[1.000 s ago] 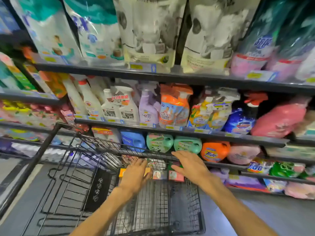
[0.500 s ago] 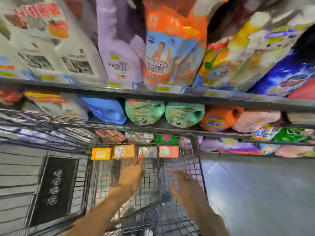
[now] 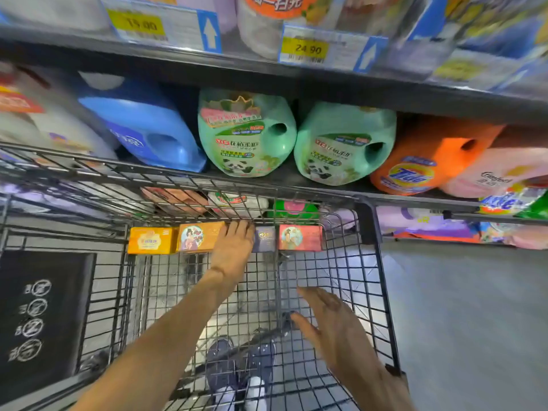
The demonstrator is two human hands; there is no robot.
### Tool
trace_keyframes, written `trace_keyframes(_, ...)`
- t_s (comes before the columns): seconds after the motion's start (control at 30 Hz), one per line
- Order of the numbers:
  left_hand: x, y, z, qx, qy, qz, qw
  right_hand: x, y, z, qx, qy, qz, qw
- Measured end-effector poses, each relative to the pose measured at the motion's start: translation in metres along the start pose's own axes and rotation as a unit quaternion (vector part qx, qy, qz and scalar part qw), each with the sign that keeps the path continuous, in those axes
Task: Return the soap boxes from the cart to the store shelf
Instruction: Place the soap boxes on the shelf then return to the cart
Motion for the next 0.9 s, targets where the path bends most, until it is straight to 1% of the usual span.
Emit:
trace_keyframes(0.13,0.008,0.001,0.002,0.033,-0.022,0.023,0.999,-0.003,-0.011,0.006,-0.004,0.035,-0.003,0.999)
trace_keyframes(0.23,0.002,0.013,0.003,0.029,0.015,0.023,0.999,0.002,-0.023,0.005,-0.029,0.063,0.024,0.997)
trace_keyframes(0.33,-0.005,0.028,0.004,0.012,0.019,0.026,0.999,0.006,-0.046,0.004,-0.059,0.088,0.047,0.993)
trace_keyframes(0.37,-0.006,0.032,0.006,-0.001,0.023,0.025,0.999,0.007,-0.057,0.007,-0.072,0.114,0.059,0.989)
trace_keyframes(0.4,-0.006,0.036,0.006,-0.009,0.026,0.025,0.999,0.005,-0.070,0.012,-0.074,0.141,0.088,0.983)
trace_keyframes(0.43,-0.007,0.039,0.006,-0.012,0.026,0.027,0.999,0.004,-0.083,0.016,-0.086,0.144,0.107,0.980)
trace_keyframes(0.47,-0.009,0.042,0.005,-0.009,0.032,0.026,0.999,0.002,-0.095,0.019,-0.098,0.108,0.113,0.983)
trace_keyframes(0.5,-0.012,0.044,0.003,-0.002,0.042,0.029,0.999,0.000,-0.105,0.021,-0.141,0.063,0.053,0.987)
trace_keyframes(0.53,-0.017,0.046,0.000,0.008,0.058,0.032,0.998,-0.004,-0.113,0.024,-0.159,0.087,0.054,0.982)
trace_keyframes(0.57,-0.022,0.048,-0.003,0.016,0.077,0.036,0.996,-0.009,-0.119,0.029,-0.136,0.208,0.075,0.966)
trace_keyframes(0.6,-0.024,0.050,-0.006,0.021,0.098,0.037,0.994,-0.011,-0.128,0.036,-0.097,0.340,0.092,0.931)
trace_keyframes(0.63,-0.026,0.052,-0.008,0.021,0.112,0.039,0.993,-0.013,-0.139,0.041,-0.121,0.399,0.112,0.902)
trace_keyframes(0.67,-0.028,0.055,-0.009,0.019,0.115,0.042,0.992,-0.023,-0.144,0.050,-0.160,0.383,0.098,0.905)
trace_keyframes(0.7,-0.031,0.058,-0.010,0.015,0.115,0.046,0.992,-0.029,-0.139,0.050,-0.226,0.213,0.082,0.947)
trace_keyframes(0.73,-0.033,0.061,-0.011,0.010,0.115,0.052,0.992,-0.030,-0.140,0.052,-0.247,-0.017,0.059,0.967)
trace_keyframes(0.77,-0.034,0.065,-0.012,0.006,0.119,0.059,0.991,-0.033,-0.139,0.050,-0.241,-0.127,0.061,0.960)
trace_keyframes(0.8,-0.035,0.069,-0.013,0.007,0.129,0.064,0.990,-0.045,-0.142,0.054,-0.226,-0.080,0.076,0.968)
trace_keyframes(0.83,-0.038,0.072,-0.015,0.008,0.139,0.067,0.988,-0.046,-0.145,0.048,-0.175,-0.034,0.049,0.983)
trace_keyframes(0.87,-0.040,0.076,-0.016,0.011,0.145,0.068,0.987,-0.041,-0.149,0.045,-0.160,0.023,0.032,0.986)
trace_keyframes(0.9,-0.042,0.080,-0.018,0.012,0.153,0.072,0.985,-0.032,-0.152,0.042,-0.176,0.075,0.039,0.981)
Point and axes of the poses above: each hand's wrist, its own y-axis away from the middle knuckle, its own x-axis out of the back of the hand, z = x × y, the point moved 4 cm from there along -y, towards the middle knuckle, and after that the axes turned 5 degrees about -x, right-handed, at the moved point
